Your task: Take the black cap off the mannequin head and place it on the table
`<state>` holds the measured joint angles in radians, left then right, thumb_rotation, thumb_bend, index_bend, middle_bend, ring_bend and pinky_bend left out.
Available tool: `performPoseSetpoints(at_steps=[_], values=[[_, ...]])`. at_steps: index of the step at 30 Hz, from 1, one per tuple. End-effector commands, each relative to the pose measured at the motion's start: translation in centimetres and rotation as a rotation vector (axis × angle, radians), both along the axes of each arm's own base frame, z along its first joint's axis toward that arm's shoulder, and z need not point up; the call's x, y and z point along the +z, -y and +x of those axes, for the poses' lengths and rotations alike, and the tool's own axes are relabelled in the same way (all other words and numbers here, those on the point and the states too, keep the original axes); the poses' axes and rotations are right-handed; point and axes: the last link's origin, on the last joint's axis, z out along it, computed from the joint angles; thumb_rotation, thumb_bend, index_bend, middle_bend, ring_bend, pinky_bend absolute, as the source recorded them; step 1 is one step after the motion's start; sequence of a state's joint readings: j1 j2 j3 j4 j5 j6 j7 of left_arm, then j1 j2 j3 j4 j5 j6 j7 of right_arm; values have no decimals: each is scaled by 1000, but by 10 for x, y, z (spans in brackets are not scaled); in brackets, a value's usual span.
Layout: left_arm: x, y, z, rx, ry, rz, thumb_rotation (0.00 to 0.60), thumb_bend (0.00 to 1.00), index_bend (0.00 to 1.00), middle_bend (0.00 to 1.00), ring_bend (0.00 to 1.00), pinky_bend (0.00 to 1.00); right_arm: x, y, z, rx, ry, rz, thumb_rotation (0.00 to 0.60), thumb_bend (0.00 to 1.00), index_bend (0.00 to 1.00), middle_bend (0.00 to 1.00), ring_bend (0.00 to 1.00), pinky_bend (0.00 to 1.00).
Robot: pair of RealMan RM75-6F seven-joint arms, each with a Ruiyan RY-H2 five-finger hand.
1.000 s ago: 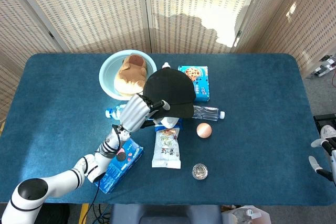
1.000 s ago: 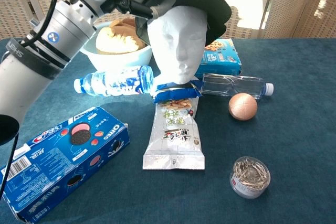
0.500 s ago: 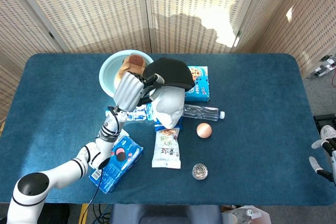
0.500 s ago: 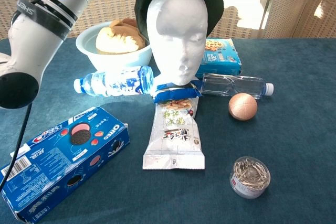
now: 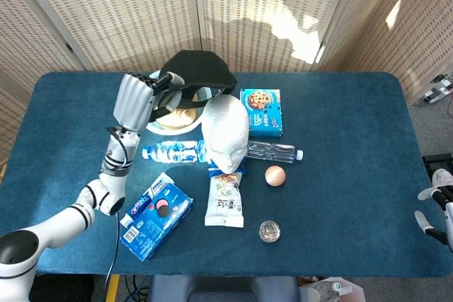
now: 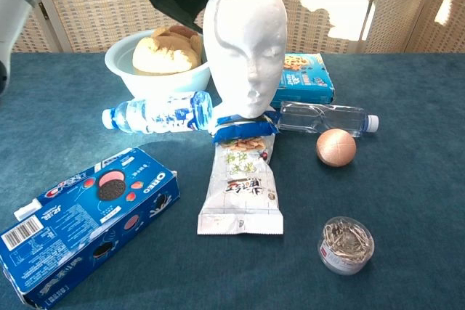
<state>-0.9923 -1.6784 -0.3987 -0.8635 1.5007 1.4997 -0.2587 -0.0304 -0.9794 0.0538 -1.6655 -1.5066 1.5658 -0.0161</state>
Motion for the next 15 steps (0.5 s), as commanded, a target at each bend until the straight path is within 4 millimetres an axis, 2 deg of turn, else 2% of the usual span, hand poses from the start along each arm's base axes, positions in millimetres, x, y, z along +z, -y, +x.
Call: performPoseSetpoints(at_steps=[1, 8, 15], values=[[21, 7, -25, 11, -8, 33, 600, 457, 594, 1000, 1000, 1000, -2, 1, 1, 0, 1, 8, 600, 298, 487, 448, 331, 368], [56, 26, -67, 45, -30, 92, 600, 457, 596, 1000, 1000, 1000, -7, 7, 5, 16, 3, 24, 600, 298, 486, 448, 331, 368], [81, 51, -109, 91, -121, 113, 600, 457, 597, 1000, 1000, 1000, -7, 10, 9, 28, -3, 30, 600, 299, 486, 449, 331, 368]])
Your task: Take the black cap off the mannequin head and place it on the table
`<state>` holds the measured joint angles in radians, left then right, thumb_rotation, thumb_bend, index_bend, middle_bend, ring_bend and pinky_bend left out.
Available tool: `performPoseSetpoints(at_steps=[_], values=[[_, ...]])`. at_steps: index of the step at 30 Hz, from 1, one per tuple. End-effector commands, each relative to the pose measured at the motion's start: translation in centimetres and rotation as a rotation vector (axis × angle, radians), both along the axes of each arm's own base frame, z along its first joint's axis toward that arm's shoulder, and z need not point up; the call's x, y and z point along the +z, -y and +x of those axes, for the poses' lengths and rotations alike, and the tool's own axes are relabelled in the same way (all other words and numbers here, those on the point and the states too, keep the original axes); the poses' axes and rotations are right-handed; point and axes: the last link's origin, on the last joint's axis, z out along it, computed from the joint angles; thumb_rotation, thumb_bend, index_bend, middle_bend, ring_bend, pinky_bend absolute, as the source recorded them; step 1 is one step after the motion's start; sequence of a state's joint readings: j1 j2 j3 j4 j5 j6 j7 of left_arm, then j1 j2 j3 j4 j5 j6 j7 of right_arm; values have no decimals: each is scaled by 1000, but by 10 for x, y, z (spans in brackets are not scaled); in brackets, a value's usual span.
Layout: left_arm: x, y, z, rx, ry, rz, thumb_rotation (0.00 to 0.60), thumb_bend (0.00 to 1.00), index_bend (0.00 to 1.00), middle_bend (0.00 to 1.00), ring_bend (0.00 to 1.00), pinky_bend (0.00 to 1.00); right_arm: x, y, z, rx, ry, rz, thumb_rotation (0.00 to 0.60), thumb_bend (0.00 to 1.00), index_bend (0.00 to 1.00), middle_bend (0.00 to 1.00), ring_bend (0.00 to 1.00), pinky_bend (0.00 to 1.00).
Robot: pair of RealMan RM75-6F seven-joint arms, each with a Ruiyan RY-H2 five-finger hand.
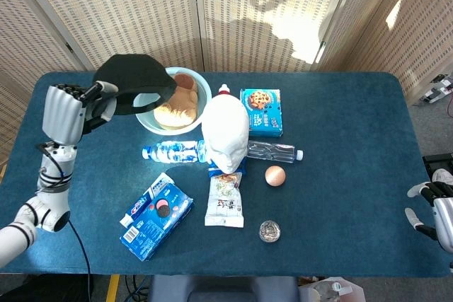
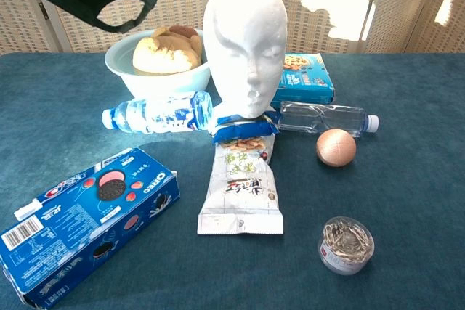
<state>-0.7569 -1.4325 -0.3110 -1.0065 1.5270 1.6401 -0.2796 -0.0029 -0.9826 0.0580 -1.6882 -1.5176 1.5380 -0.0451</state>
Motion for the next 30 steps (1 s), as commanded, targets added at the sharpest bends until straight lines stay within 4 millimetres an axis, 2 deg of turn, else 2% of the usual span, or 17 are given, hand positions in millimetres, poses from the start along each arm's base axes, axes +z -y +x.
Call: performPoseSetpoints(at_steps=[1, 7, 12, 21, 30], values=[[9, 15, -19, 18, -50, 3, 600, 457, 597, 1000, 1000, 1000, 0, 1, 1, 4, -2, 3, 600, 299, 486, 449, 331, 368], [24, 39, -47, 52, -96, 3, 600, 457, 597, 1000, 1000, 1000, -1, 3, 7, 21, -7, 9, 600, 298, 486, 449, 331, 368], [23, 54, -63, 65, -141, -28, 600, 456, 597, 1000, 1000, 1000, -3, 5, 12, 33, -9, 15, 600, 298, 486, 449, 331, 368], [-16, 68, -87, 80, -241, -141, 600, 457, 597, 1000, 1000, 1000, -3, 4, 17, 41, -13, 13, 600, 299, 487, 448, 331, 368], [-49, 64, -100, 80, -260, -214, 600, 457, 600, 1000, 1000, 1000, -1, -3, 21, 30, -25, 1, 600, 299, 487, 448, 331, 368]])
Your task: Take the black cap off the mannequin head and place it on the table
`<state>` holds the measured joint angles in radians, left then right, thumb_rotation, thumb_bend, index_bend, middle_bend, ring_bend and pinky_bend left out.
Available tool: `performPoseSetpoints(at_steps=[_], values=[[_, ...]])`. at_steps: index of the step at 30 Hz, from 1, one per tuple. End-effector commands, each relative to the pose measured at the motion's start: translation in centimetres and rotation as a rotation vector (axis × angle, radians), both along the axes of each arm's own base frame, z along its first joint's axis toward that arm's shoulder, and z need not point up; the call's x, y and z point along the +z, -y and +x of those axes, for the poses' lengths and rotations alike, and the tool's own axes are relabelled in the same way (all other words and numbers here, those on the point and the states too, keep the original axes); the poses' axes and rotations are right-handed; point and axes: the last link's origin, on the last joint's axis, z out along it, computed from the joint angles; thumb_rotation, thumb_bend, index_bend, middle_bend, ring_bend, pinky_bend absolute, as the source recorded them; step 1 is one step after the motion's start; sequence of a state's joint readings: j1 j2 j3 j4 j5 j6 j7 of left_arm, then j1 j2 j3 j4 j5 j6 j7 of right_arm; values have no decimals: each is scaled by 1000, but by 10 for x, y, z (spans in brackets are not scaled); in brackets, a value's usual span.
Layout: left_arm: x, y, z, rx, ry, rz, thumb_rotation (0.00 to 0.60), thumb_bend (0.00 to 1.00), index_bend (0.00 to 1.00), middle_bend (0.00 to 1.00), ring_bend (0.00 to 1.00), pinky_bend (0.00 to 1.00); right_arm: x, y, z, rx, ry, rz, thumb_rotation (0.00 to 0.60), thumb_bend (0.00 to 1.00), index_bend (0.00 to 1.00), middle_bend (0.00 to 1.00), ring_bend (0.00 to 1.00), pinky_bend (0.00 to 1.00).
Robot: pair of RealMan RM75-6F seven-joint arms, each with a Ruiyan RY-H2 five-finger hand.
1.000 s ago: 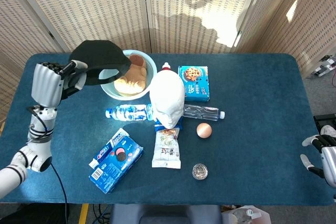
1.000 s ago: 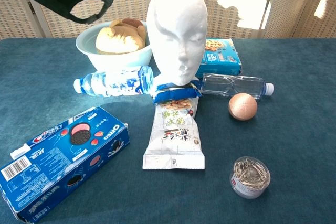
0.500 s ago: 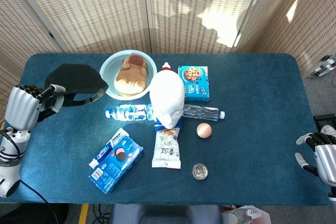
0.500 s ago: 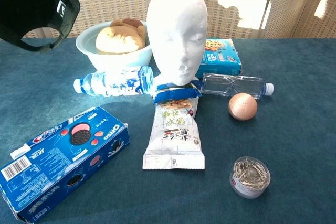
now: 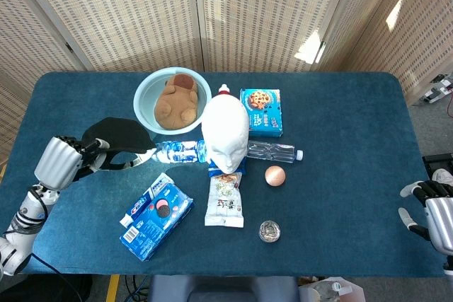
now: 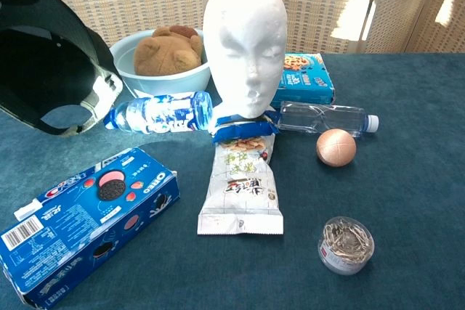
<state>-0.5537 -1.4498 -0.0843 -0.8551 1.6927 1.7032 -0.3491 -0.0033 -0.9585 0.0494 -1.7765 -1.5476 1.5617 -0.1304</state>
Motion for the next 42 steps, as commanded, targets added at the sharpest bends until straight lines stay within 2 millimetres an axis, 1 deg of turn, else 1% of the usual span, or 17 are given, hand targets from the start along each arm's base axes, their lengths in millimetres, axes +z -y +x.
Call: performPoseSetpoints(at_steps=[1, 3, 8, 11, 18, 24, 30, 33, 36, 41, 42], values=[[-18, -1, -4, -1, -1, -48, 600, 457, 601, 1000, 1000, 1000, 1, -2, 1, -4, -2, -3, 600, 299, 487, 448, 331, 368], [-25, -2, -6, -6, -9, -56, 600, 457, 601, 1000, 1000, 1000, 1, -2, 1, -5, -4, -6, 600, 299, 487, 448, 331, 368], [-50, -6, -9, -3, -38, -95, 600, 457, 602, 1000, 1000, 1000, 0, -2, 3, -4, -7, -4, 600, 298, 486, 448, 331, 368], [-63, -7, -13, -2, -93, -124, 600, 457, 603, 1000, 1000, 1000, 1, -2, 4, -2, -10, -6, 600, 298, 487, 448, 331, 368], [-83, -3, -24, 30, -162, -168, 600, 456, 597, 1000, 1000, 1000, 2, -5, 2, -14, -9, -12, 600, 298, 486, 449, 331, 368], [-98, 1, -39, 156, -184, -202, 600, 424, 543, 1000, 1000, 1000, 2, -6, 0, -17, -7, -12, 600, 298, 486, 448, 331, 368], [-106, 7, -47, 248, -261, -240, 600, 418, 432, 1000, 1000, 1000, 0, -5, 0, -15, -5, -8, 600, 299, 486, 448, 331, 368], [-106, 11, -50, 296, -294, -258, 600, 418, 375, 1000, 1000, 1000, 0, -4, -1, -18, -4, -7, 600, 298, 487, 449, 331, 368], [-103, 15, -52, 349, -320, -270, 600, 409, 283, 1000, 1000, 1000, 0, -4, -2, -18, -4, -5, 600, 298, 487, 448, 331, 368], [-95, 23, -51, 454, -353, -307, 600, 302, 82, 997, 1000, 1000, -1, -4, -3, -20, -3, -3, 600, 298, 487, 448, 331, 368], [-94, 25, -50, 467, -358, -311, 600, 290, 62, 994, 1000, 1000, -1, -4, -3, -20, -3, -3, 600, 298, 487, 448, 331, 368]])
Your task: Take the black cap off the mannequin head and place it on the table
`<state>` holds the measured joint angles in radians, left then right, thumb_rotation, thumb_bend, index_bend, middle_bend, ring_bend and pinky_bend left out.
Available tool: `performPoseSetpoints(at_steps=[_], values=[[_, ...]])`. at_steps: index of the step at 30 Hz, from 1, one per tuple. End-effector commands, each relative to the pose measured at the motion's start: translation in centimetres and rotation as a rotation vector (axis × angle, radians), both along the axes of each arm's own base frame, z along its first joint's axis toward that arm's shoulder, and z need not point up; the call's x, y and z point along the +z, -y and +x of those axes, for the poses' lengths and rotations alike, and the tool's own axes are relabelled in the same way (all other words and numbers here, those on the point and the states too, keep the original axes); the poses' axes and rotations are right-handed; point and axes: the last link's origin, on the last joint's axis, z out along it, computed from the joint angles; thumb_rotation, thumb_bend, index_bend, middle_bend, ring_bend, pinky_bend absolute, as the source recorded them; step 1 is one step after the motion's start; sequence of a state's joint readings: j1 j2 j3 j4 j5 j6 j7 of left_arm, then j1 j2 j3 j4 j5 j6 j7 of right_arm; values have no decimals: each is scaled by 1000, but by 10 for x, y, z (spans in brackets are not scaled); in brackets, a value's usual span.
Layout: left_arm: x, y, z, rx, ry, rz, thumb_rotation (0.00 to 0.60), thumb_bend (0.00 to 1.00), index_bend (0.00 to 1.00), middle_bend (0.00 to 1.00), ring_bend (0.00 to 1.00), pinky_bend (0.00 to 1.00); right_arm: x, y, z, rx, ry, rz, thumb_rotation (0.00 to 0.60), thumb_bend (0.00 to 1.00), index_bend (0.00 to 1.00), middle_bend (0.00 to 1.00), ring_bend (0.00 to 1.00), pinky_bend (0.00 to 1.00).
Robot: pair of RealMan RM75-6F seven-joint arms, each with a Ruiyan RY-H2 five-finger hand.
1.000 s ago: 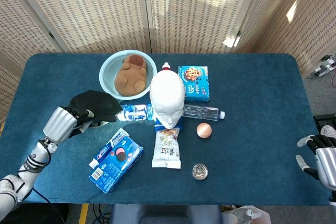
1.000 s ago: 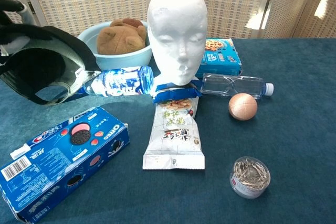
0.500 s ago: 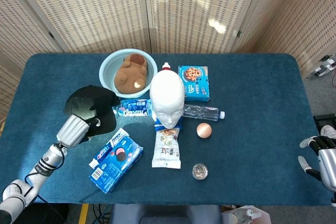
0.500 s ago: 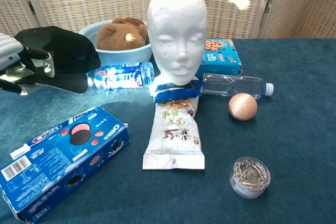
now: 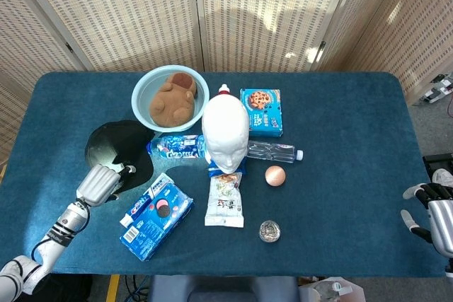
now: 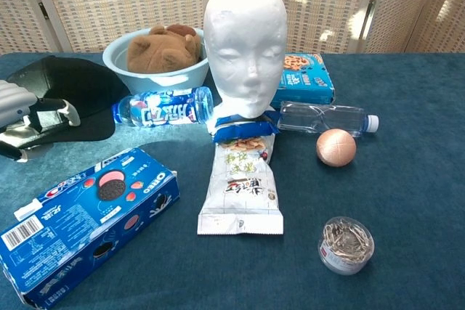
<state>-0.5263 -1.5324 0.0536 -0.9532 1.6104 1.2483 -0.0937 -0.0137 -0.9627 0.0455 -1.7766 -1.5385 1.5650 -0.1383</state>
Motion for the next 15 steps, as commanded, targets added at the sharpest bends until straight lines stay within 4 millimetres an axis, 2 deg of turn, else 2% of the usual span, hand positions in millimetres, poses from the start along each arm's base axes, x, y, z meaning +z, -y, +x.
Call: performPoseSetpoints(at_steps=[1, 5, 8, 15], values=[[14, 7, -4, 96, -71, -14, 600, 278, 34, 986, 1000, 1000, 0, 0, 0, 1, 1, 1, 600, 299, 487, 448, 331, 368], [22, 16, -3, 171, -136, -38, 600, 235, 0, 890, 963, 1000, 0, 0, 1, 5, 1, -1, 600, 298, 487, 448, 331, 368], [28, 24, -1, 242, -144, -48, 600, 185, 0, 800, 845, 1000, 0, 0, 0, 3, 1, -3, 600, 298, 487, 448, 331, 368], [53, 39, 4, 319, -73, 40, 600, 164, 0, 614, 670, 1000, 0, -1, -2, -2, 2, -2, 600, 298, 487, 448, 331, 368]])
